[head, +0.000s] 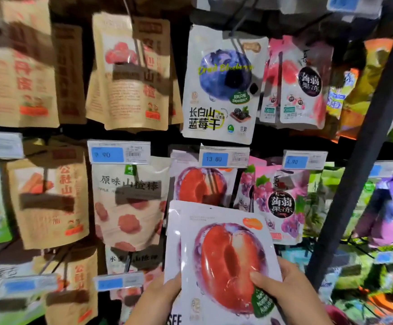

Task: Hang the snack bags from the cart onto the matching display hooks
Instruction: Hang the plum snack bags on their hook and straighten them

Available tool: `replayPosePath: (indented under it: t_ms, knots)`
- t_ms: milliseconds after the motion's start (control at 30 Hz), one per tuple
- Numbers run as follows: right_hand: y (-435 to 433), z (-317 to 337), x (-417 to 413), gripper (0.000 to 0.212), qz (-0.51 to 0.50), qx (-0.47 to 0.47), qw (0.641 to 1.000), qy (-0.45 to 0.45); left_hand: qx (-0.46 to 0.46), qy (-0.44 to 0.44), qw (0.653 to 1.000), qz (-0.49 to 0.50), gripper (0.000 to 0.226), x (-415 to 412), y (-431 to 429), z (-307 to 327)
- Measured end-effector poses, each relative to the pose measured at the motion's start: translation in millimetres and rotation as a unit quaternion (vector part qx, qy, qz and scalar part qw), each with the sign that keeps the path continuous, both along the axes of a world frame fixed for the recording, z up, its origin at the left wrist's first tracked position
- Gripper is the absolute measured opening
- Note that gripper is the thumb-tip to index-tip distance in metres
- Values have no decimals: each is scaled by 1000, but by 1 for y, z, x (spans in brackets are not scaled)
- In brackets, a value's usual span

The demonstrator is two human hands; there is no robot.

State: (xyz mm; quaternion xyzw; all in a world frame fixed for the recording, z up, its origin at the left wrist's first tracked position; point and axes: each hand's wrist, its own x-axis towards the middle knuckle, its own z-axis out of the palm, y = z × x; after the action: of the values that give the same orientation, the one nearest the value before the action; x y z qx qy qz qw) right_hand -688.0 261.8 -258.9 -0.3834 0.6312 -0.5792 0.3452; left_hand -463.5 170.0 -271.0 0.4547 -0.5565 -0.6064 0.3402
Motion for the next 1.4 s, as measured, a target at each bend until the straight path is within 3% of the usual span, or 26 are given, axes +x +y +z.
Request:
replayPosePath:
  t_ms: [67,133,267,333,433,500,567,633,700,800,867,967,1067,1167,1400]
  knots:
    - [-6,6,4,24,-11,-6,999,-32,-47,35,998,-22,42,6,4,9]
    - [-12,7,4,26,-15,-27,998,-51,-99,53,993,24,43,11,1,4]
    - [-22,16,7,19,-6,-51,996,-72,-251,9,968,18,80,11,-11,-10]
    - [-27,22,6,19,-2,-58,996,-70,-280,-12,960,-7,71,10,-20,-8]
    - [-34,29,7,19,14,-83,994,-72,-197,-77,977,-26,47,5,-40,-8]
    - [-41,31,8,31,15,-105,990,-94,-85,-27,996,-29,36,4,-55,-11]
    - [-47,31,8,32,0,-118,988,-98,-51,2,998,-34,25,4,-67,-16]
    - [-52,30,6,24,-20,-126,988,-86,-64,14,998,-25,22,3,-70,-17]
    - [-56,31,6,22,-27,-125,989,-76,-69,40,995,-57,46,4,-65,-11]
    - [-63,29,8,22,-31,-125,989,-74,-127,-50,984,-118,46,3,-53,-1]
    - [-68,29,8,22,-38,-126,989,-69,-196,-136,967,-93,46,3,-53,3]
    - [-73,32,8,18,-55,-135,988,-52,-257,-178,947,-68,45,0,-57,7]
    - [-76,36,6,15,-58,-143,987,-47,-250,-159,954,-56,54,-2,-63,8]
    - [-79,35,4,17,-50,-140,987,-64,-255,-159,953,-40,50,-5,-66,10]
    - [-84,34,5,33,-28,-142,984,-101,-240,-135,961,-41,52,-5,-70,7]
